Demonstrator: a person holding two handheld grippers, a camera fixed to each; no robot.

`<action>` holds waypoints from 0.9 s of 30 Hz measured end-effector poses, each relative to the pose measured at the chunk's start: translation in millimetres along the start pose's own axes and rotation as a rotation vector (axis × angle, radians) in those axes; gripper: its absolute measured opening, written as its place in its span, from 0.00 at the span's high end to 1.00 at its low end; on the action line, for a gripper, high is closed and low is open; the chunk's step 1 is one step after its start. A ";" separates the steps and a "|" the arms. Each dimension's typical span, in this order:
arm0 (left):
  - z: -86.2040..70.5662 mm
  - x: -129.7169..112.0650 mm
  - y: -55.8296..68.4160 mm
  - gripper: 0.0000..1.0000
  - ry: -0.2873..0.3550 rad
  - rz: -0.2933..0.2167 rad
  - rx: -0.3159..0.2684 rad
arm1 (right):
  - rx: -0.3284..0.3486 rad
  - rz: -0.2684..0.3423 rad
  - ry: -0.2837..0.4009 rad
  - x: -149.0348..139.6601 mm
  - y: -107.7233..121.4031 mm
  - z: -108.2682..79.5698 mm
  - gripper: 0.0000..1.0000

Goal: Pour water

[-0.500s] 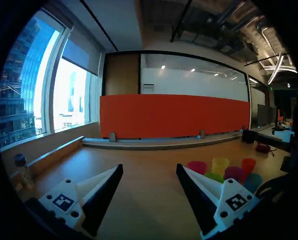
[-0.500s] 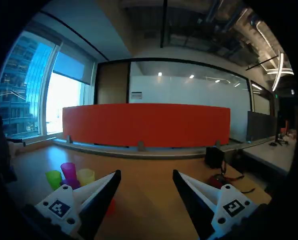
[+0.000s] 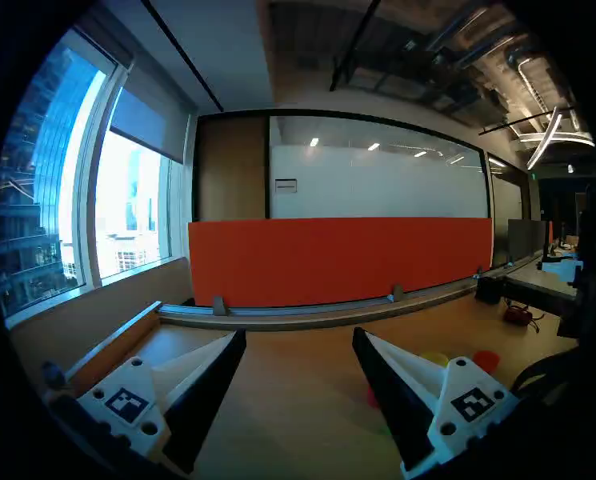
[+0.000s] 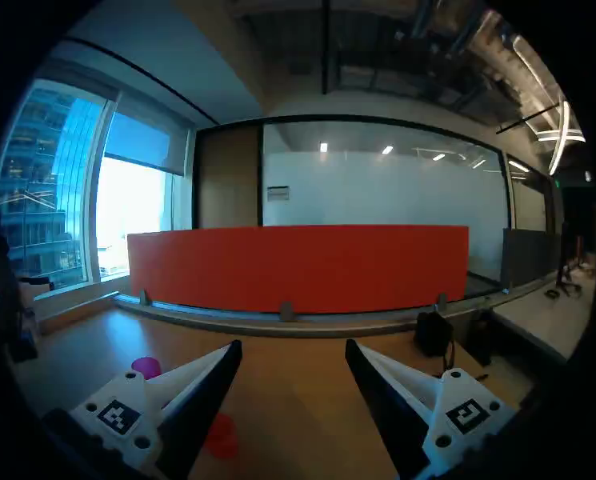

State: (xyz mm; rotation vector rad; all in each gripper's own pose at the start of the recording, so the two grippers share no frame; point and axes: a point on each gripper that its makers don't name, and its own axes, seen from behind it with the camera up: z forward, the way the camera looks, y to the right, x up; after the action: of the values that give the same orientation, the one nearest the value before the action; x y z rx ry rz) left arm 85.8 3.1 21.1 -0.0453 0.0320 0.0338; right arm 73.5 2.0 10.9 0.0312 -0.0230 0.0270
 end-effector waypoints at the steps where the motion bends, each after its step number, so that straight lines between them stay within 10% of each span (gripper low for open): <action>1: 1.0 6.6 -0.4 0.01 0.004 0.005 -0.003 | 0.001 -0.003 -0.001 3.8 -0.3 0.7 0.00; 27: 9.7 82.4 9.5 0.01 0.036 -0.011 -0.100 | 0.081 -0.032 0.044 69.3 -21.0 4.1 0.00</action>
State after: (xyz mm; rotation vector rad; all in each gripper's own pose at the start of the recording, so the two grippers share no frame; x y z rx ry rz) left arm 168.2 15.8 27.7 -0.1461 0.0657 0.0236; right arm 143.2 -17.3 16.0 0.1120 0.0230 -0.0038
